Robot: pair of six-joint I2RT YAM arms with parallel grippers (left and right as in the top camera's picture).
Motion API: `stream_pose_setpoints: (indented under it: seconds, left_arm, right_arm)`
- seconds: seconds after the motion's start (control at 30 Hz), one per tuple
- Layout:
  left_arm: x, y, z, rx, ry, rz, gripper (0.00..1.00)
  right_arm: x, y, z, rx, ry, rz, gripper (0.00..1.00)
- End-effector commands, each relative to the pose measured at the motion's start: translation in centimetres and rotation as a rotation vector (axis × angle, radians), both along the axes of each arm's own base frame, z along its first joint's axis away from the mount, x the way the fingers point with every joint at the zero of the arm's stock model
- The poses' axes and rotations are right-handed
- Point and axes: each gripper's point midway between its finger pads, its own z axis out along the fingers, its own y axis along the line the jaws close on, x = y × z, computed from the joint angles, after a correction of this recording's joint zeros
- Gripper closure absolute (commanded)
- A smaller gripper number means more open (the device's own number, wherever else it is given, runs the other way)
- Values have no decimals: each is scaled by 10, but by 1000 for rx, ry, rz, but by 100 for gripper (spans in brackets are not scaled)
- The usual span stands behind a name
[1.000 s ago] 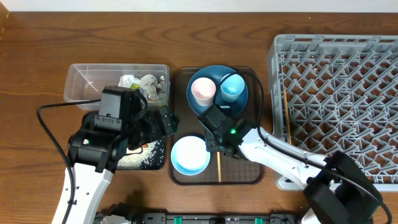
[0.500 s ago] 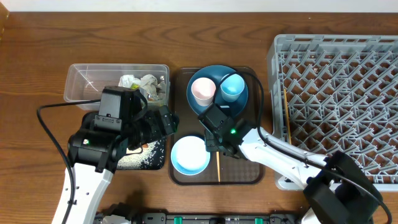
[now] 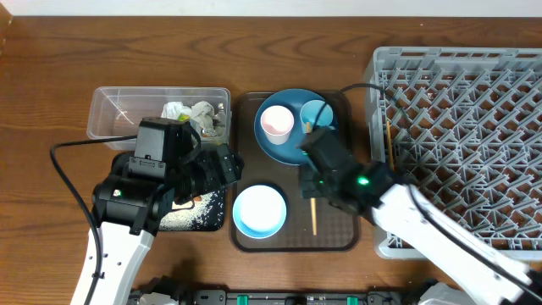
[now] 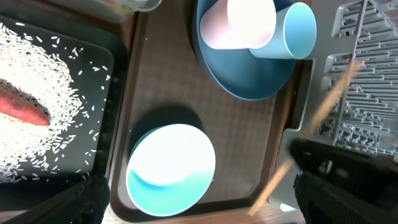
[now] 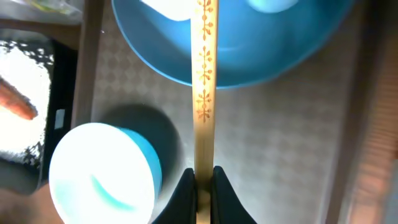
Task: Sort waste into correct bins and load items into the dishwasher rack
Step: 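Carry the second chopstick to the rack and insert it upright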
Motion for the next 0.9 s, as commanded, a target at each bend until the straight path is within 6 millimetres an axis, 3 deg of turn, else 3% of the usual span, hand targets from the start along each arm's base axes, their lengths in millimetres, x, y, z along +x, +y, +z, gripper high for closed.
stream_pose_setpoints:
  seconds: [0.0,0.2,0.47,0.7,0.87]
  left_arm:
    - [0,-2,3,-7,-9,-13,2]
    - [0,-2,3,-7,-9,-13,2]
    - [0,-3,3,-7,-9,-14,2]
    - [0,-2,3,-7,-9,-13,2]
    - [0,-3,3,-7,-9,-14,2]
  right_arm:
    - [9,-28,30,-21,-84,-30,99]
    - [9,-99,47,-165,-128,-126,99]
    - [7,-153,34,-303,-49,-120,99]
    - [12,-185,25,-326,9,-220,99]
    - [13,-190,19,-337,33,-228,99]
